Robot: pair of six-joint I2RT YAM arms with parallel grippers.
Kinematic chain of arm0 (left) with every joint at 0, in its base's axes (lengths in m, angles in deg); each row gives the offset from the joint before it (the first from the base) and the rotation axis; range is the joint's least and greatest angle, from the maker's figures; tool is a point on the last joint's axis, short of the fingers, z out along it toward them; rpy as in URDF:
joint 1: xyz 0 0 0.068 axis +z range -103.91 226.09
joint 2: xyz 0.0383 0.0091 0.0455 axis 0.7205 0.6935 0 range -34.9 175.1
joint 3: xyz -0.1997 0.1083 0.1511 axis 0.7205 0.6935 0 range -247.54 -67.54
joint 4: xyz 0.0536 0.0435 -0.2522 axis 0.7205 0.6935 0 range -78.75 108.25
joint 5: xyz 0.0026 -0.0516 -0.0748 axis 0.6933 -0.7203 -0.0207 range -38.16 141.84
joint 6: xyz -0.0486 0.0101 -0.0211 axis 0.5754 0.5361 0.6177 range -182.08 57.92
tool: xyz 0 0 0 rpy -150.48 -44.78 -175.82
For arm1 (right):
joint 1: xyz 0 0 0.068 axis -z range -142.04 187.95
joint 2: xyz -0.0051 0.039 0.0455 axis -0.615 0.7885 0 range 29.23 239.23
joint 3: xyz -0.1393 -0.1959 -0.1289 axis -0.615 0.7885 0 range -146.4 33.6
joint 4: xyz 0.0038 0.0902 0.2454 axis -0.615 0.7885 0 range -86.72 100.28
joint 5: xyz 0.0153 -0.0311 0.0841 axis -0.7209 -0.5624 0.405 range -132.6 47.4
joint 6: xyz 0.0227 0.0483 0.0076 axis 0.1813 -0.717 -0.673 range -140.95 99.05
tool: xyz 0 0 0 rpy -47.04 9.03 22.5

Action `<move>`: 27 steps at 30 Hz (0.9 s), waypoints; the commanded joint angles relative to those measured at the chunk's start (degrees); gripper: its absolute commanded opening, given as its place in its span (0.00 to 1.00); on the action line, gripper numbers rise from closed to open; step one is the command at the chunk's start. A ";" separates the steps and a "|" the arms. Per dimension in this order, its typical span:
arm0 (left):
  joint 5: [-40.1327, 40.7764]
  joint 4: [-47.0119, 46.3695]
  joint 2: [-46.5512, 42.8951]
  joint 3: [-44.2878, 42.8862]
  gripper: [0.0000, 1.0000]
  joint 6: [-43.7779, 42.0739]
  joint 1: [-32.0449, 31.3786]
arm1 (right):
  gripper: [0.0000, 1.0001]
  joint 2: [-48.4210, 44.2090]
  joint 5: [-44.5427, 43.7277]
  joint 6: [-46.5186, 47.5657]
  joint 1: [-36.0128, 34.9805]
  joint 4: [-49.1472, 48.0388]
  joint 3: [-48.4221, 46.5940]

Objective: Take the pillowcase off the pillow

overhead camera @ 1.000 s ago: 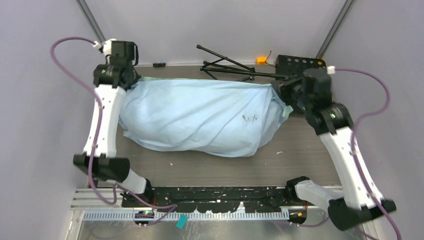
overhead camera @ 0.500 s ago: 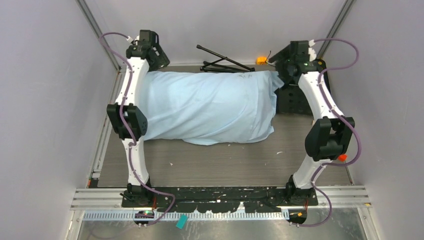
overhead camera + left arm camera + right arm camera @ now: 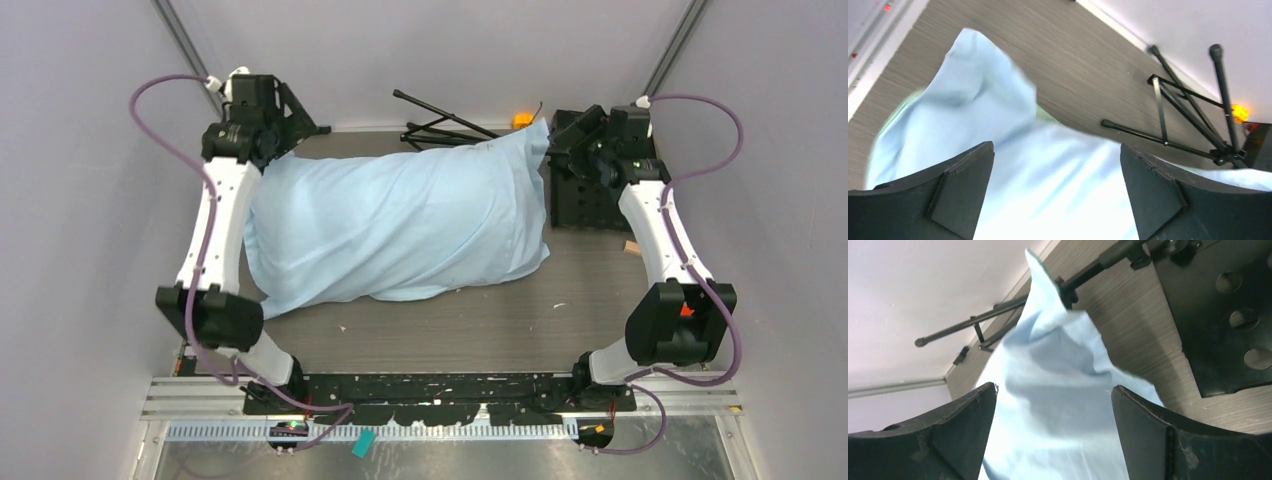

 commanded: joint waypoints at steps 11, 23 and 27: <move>-3.63 -9.04 -21.34 18.59 1.00 1.38 0.07 | 0.90 -8.60 7.96 1.67 -3.82 -11.13 19.76; -11.21 -9.57 -24.54 31.48 0.96 -0.22 -2.35 | 0.86 -2.05 10.11 3.84 -25.62 -15.81 23.50; -12.90 -9.09 -24.55 30.01 0.96 -6.22 -8.33 | 0.86 -5.66 9.93 4.94 -35.02 -15.18 22.25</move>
